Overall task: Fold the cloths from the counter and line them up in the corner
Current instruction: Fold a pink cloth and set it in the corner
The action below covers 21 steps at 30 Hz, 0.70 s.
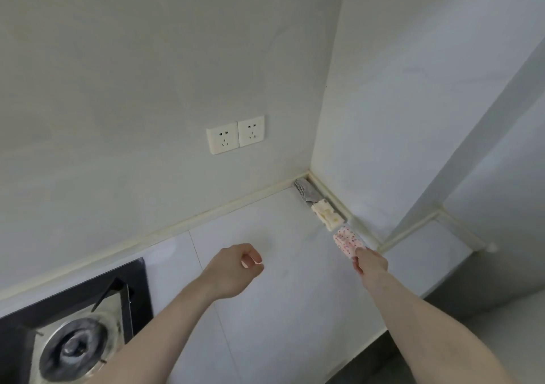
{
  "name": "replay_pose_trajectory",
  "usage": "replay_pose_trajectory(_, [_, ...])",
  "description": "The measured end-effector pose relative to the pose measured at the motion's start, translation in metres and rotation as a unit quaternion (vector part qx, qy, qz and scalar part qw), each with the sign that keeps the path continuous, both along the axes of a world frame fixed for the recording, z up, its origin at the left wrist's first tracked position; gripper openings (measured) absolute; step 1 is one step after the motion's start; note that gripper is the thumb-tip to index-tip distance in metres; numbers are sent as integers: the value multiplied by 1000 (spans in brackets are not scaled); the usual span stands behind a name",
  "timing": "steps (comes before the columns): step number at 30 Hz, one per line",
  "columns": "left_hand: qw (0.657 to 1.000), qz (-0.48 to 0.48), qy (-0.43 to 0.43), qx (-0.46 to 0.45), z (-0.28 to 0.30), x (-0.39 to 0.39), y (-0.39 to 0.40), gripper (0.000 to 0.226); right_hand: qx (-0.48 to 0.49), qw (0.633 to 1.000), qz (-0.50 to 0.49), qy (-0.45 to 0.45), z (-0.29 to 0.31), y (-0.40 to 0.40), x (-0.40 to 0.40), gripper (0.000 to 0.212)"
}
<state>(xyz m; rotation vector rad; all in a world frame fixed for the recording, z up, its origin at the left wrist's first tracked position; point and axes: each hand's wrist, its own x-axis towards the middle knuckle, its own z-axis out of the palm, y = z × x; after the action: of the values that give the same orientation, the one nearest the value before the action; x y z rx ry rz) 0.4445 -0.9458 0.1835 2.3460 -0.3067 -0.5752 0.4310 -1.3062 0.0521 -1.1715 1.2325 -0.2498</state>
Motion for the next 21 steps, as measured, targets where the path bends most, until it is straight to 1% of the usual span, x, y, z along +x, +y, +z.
replay_pose_trajectory(1, [1000, 3, 0, 2, -1, 4, -4, 8, -30, 999, 24, 20, -3, -8, 6, 35])
replay_pose_trajectory(2, [1000, 5, 0, 5, -1, 7, -7, 8, -79, 993, 62, 63, -9, -16, 12, 38])
replay_pose_trajectory(3, [1000, 5, 3, 8, -1, 10, -10, 7, -137, 977, 114, 120, -14, -23, 15, 42])
replay_pose_trajectory(4, [1000, 4, 8, 11, -2, 13, -13, 8, -191, 952, 163, 172, -19, -28, 16, 46])
replay_pose_trajectory(6, [1000, 6, 16, 15, -4, 17, -17, 8, -302, 890, 250, 232, -27, -31, 14, 51])
replay_pose_trajectory(8, [999, 9, 24, 20, -8, 20, -19, 10, -392, 827, 333, 226, -34, -25, 12, 54])
replay_pose_trajectory(9, [999, 9, 30, 22, -10, 21, -19, 10, -417, 801, 370, 217, -40, -21, 11, 58])
replay_pose_trajectory(11, [999, 8, 44, 28, -14, 21, -19, 11, -419, 765, 433, 227, -47, -10, 10, 61])
replay_pose_trajectory(13, [998, 8, 52, 32, -17, 21, -17, 11, -392, 749, 467, 260, -57, -4, 13, 62])
replay_pose_trajectory(16, [997, 12, 63, 33, -21, 16, -10, 11, -363, 741, 487, 286, -64, -4, 22, 69])
replay_pose_trajectory(21, [997, 26, 67, 36, -21, 3, 7, 11, -356, 739, 498, 280, -48, -10, 40, 70])
